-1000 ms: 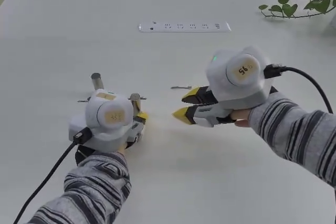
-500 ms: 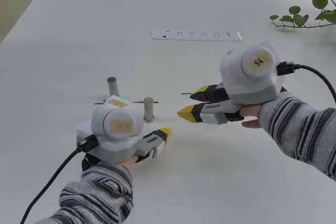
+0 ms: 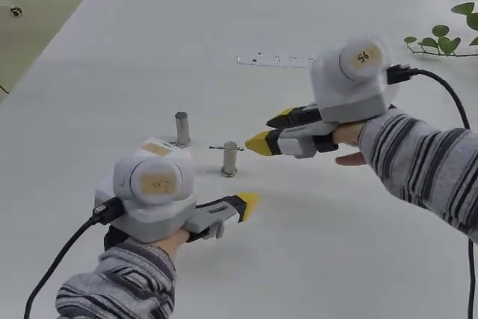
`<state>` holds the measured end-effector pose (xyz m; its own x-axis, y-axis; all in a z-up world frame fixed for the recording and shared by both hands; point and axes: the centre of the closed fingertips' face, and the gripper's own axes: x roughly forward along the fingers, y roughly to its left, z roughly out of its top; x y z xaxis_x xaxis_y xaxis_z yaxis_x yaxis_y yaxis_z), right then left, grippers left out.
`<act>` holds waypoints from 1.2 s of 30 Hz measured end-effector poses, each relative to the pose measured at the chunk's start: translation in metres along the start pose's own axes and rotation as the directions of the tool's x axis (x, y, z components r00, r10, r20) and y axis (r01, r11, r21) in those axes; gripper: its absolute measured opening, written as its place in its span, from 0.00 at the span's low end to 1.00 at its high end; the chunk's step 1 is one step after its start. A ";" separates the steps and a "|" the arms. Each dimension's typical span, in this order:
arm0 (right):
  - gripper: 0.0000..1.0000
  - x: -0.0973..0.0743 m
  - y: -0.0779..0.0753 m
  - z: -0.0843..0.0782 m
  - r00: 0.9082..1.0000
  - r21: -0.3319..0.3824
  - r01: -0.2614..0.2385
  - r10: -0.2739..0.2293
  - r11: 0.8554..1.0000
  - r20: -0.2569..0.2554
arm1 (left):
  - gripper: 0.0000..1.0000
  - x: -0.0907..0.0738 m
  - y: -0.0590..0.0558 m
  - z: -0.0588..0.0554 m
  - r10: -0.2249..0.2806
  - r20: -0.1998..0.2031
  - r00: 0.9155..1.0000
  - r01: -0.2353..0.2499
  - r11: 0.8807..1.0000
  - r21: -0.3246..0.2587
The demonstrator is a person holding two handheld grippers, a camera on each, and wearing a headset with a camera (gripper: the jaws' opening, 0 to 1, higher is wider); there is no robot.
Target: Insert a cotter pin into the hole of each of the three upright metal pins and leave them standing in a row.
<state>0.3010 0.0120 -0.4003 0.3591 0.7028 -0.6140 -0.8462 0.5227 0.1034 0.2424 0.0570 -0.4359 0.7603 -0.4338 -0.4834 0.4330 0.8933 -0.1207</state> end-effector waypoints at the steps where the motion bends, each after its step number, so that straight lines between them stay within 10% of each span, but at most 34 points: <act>1: 0.31 0.001 0.000 0.001 1.000 0.000 -0.002 0.002 1.000 0.001 | 0.81 -0.001 0.000 0.000 0.000 0.003 1.000 0.000 1.000 -0.003; 22: 0.27 0.064 0.013 0.043 0.998 -0.020 -0.066 0.066 0.998 0.012 | 0.92 -0.028 0.044 0.000 0.059 0.044 0.997 -0.058 0.998 -0.017; 36: 0.25 0.116 0.014 0.048 0.997 -0.033 -0.067 0.066 0.997 -0.027 | 0.98 -0.028 0.046 -0.001 0.029 0.039 0.999 -0.030 0.999 0.037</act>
<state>0.3502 0.1242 -0.4323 0.2918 0.7228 -0.6264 -0.8810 0.4581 0.1182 0.2407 0.1107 -0.4287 0.7909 -0.4122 -0.4523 0.4273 0.9011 -0.0739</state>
